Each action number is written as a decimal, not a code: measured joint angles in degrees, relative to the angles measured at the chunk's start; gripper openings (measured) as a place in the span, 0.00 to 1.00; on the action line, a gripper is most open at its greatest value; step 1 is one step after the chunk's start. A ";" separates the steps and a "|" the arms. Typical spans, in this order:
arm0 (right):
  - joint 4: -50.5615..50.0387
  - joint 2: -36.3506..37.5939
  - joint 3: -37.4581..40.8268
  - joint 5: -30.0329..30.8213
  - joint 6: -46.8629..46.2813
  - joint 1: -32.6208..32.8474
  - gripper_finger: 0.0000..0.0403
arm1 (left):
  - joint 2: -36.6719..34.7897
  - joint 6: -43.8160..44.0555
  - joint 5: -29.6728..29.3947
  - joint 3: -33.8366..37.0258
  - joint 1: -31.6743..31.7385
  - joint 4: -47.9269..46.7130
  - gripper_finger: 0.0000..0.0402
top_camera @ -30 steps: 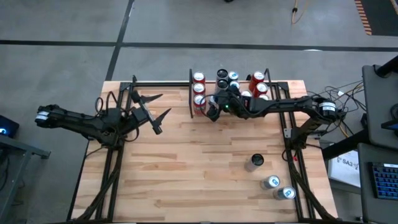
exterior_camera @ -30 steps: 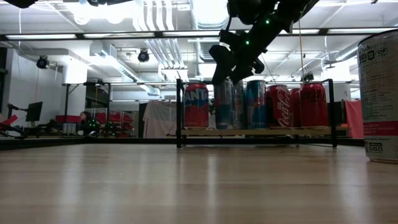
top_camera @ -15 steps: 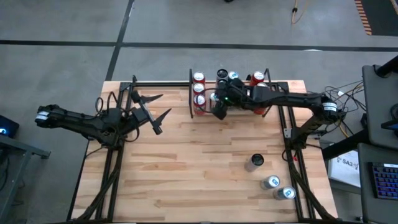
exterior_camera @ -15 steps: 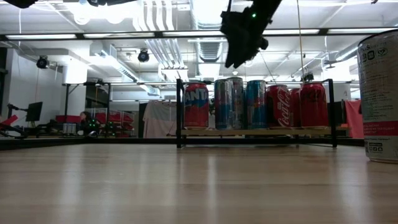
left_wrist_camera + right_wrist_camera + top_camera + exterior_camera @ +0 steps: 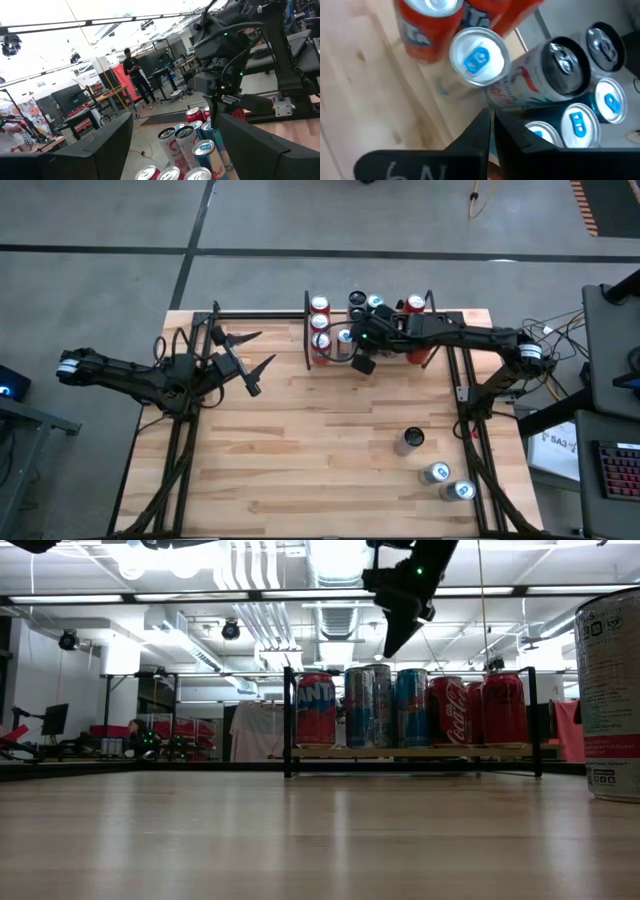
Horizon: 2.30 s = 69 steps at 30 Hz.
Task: Place canned beverage on shelf
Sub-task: Put the blue soda can on the shelf
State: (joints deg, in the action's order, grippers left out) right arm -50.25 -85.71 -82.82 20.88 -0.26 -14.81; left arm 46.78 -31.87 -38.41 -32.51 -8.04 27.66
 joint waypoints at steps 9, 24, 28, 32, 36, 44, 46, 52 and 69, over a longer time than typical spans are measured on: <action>4.89 -2.74 1.55 -0.18 3.12 -1.49 0.02 | 0.00 -0.01 0.00 0.02 -0.01 0.07 0.69; 9.82 -8.21 1.37 0.30 6.30 -2.10 0.02 | 0.00 -0.40 -0.02 0.04 -0.01 -0.22 0.69; 8.86 -6.91 1.07 0.16 5.73 -2.09 0.02 | 0.00 -0.43 -0.02 0.04 0.00 -0.25 0.69; 7.38 -4.73 -1.25 0.13 3.63 -1.70 0.02 | 0.00 -0.44 -0.02 0.05 -0.01 -0.52 0.69; 10.35 -4.46 -2.98 -2.17 3.07 -1.75 0.02 | 0.02 -0.89 -0.02 0.09 0.01 -0.85 0.69; 15.70 -5.92 -3.15 -8.11 4.22 -3.90 0.02 | 0.02 -1.31 -0.02 0.09 0.01 -1.22 0.69; 15.49 -6.38 -3.15 -8.98 4.38 -4.18 0.02 | 0.02 -1.63 -0.04 0.09 0.01 -1.38 0.69; 14.00 -8.37 -3.15 -9.25 5.11 -4.38 0.02 | 0.02 -1.72 -0.13 0.09 0.01 -1.83 0.69; 18.14 -9.53 -3.11 -5.83 13.77 -4.74 0.02 | 0.02 -2.15 -0.22 0.09 0.08 -2.10 0.69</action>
State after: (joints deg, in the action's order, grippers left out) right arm -32.11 -95.24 -85.93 15.05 13.51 -19.55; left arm 46.81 -34.02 -38.63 -32.42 -7.97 25.56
